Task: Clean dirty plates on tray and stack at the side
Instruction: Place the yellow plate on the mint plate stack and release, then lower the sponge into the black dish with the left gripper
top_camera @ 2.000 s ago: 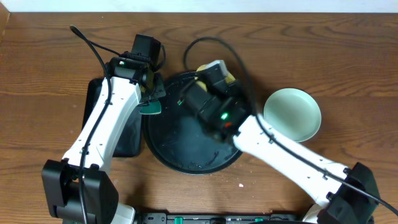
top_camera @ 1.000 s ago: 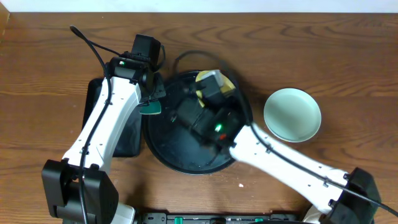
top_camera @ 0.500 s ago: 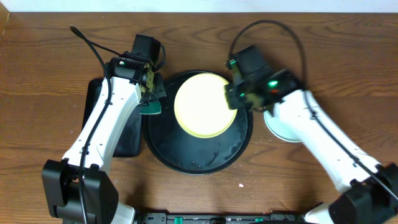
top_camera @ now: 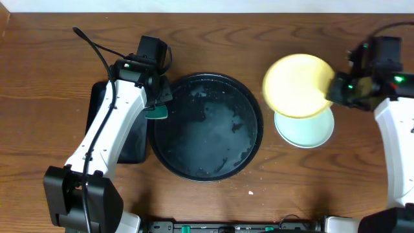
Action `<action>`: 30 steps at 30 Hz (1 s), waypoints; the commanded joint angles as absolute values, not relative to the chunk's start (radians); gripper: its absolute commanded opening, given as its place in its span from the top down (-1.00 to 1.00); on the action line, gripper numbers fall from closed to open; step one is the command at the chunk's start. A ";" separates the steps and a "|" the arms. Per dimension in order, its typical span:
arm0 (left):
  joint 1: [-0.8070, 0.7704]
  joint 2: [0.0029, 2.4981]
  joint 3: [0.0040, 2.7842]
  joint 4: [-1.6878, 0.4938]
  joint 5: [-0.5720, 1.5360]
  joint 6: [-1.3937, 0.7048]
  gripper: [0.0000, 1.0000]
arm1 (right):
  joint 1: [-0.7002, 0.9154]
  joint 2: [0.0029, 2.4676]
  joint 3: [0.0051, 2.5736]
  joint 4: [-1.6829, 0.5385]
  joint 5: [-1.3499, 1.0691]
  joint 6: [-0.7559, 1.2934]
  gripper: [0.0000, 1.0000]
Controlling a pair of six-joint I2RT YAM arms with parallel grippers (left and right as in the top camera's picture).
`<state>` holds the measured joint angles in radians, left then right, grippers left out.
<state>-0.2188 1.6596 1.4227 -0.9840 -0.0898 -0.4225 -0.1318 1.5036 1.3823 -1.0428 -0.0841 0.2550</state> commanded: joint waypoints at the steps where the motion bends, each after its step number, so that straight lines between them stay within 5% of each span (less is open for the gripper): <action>1: -0.214 1.660 1.422 -0.983 -0.113 -0.421 0.85 | -0.190 1.493 1.274 -1.011 0.035 0.250 0.98; 11: -0.214 1.660 1.422 -0.983 -0.113 -0.420 0.85 | -0.220 1.493 0.979 -0.740 0.028 0.267 0.95; 20: -0.187 1.658 1.425 -1.012 -0.113 -0.265 0.85 | -0.184 1.492 1.029 -0.733 -0.158 0.184 -0.17; 30: 0.040 1.667 1.401 -1.052 -0.113 -0.167 0.85 | -0.006 1.492 1.222 -0.794 -0.169 0.185 -0.44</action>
